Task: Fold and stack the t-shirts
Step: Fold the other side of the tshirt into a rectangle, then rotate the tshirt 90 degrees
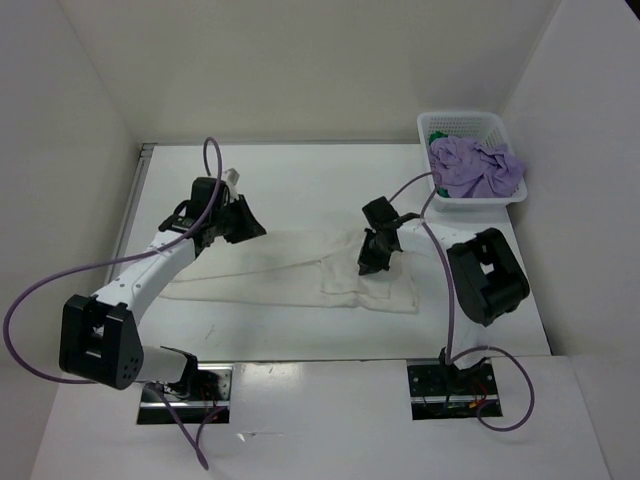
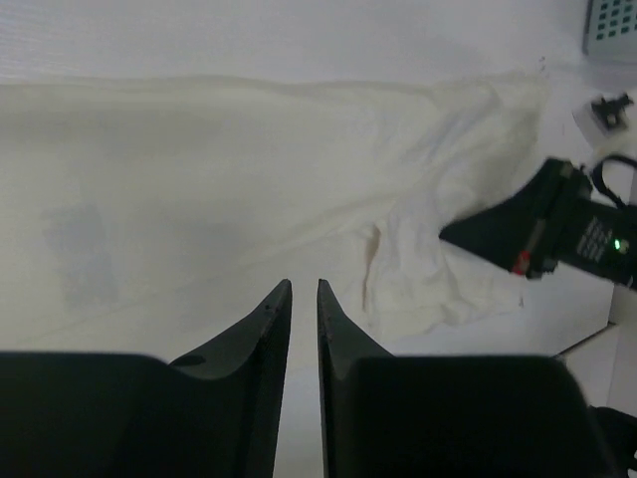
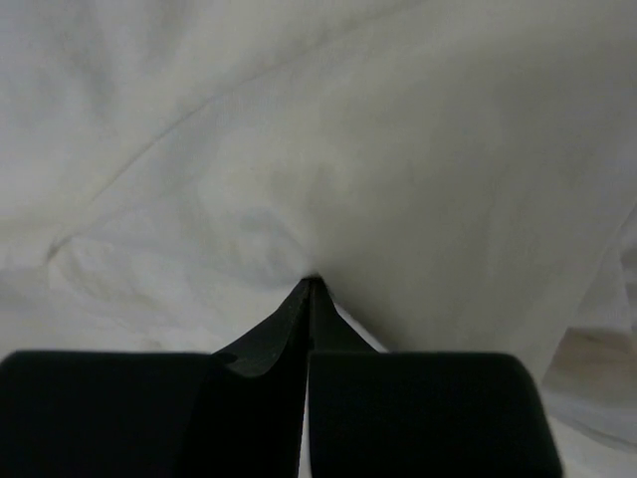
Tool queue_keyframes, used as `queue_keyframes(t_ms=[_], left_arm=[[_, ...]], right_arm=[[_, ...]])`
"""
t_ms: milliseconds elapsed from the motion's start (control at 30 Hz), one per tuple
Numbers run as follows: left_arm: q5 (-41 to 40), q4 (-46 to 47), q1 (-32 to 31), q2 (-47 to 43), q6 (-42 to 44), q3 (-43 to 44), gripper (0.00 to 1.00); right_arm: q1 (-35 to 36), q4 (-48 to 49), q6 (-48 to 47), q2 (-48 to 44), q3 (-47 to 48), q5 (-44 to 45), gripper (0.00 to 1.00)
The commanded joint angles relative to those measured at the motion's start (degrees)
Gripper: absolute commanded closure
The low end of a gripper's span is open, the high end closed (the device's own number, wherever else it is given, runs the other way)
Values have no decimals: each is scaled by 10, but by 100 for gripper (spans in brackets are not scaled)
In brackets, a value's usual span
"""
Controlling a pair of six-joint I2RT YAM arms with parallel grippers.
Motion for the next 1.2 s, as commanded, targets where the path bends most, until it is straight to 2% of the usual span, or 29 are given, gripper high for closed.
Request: queue_keyframes(t_ms=[0, 100, 133, 200, 233, 267, 300, 333, 367, 433, 467, 500, 567, 633, 667, 700, 767, 800, 833, 900, 1100, 1167], left_arm=[[19, -7, -20, -28, 23, -1, 77], [30, -13, -20, -41, 18, -6, 77], [30, -20, -20, -49, 18, -6, 77], [30, -34, -26, -60, 18, -6, 77], [24, -34, -26, -65, 12, -6, 77], [24, -42, -26, -74, 12, -6, 77], [24, -52, -26, -74, 12, -6, 77], [24, -59, -26, -79, 12, -6, 77], [16, -76, -26, -79, 12, -6, 77], [-1, -87, -26, -94, 12, 0, 77], [-7, -94, -26, -99, 12, 0, 77], [-7, -94, -26, -99, 12, 0, 77], [-7, -101, -21, -99, 12, 0, 77], [-13, -107, -1, -99, 12, 0, 77], [-19, -107, 6, -99, 12, 0, 77], [-25, -107, 14, -99, 19, 0, 77], [-30, -113, 46, -99, 25, 5, 77], [-30, -113, 75, -99, 32, 6, 77], [-23, -113, 89, -93, 32, 6, 77], [6, -113, 112, -78, 52, 6, 71], [26, -118, 126, -56, 65, 5, 61], [20, -118, 126, -62, 65, -2, 54]], right_arm=[[-8, 33, 1, 69, 75, 23, 100], [-20, 14, -12, 180, 204, 29, 100], [-20, 4, -18, 249, 304, 29, 100], [-25, -48, -25, 332, 438, 23, 100], [-30, -80, -31, 379, 620, 23, 100], [-30, -116, -31, 477, 726, 1, 100], [-30, -197, -31, 526, 839, -12, 100], [-23, -240, -31, 624, 1087, -21, 100], [-22, -278, -31, 668, 1212, -30, 99], [-22, -196, -19, 577, 1053, -69, 96], [-17, -165, -27, 482, 993, -41, 96], [-12, -138, -37, 440, 909, -26, 90], [-1, -114, -60, 353, 868, -12, 80], [4, -103, -70, 295, 787, -12, 68], [11, -84, -70, 226, 739, -12, 66], [16, -60, -70, 190, 627, -12, 64], [42, 16, -46, 131, 514, -28, 63], [55, 34, -36, 96, 425, -35, 63], [86, 67, -24, 87, 388, -35, 64], [116, 109, 20, 87, 310, -57, 65], [186, 175, 100, 163, 305, -60, 61], [193, 190, 121, 197, 310, -55, 60]])
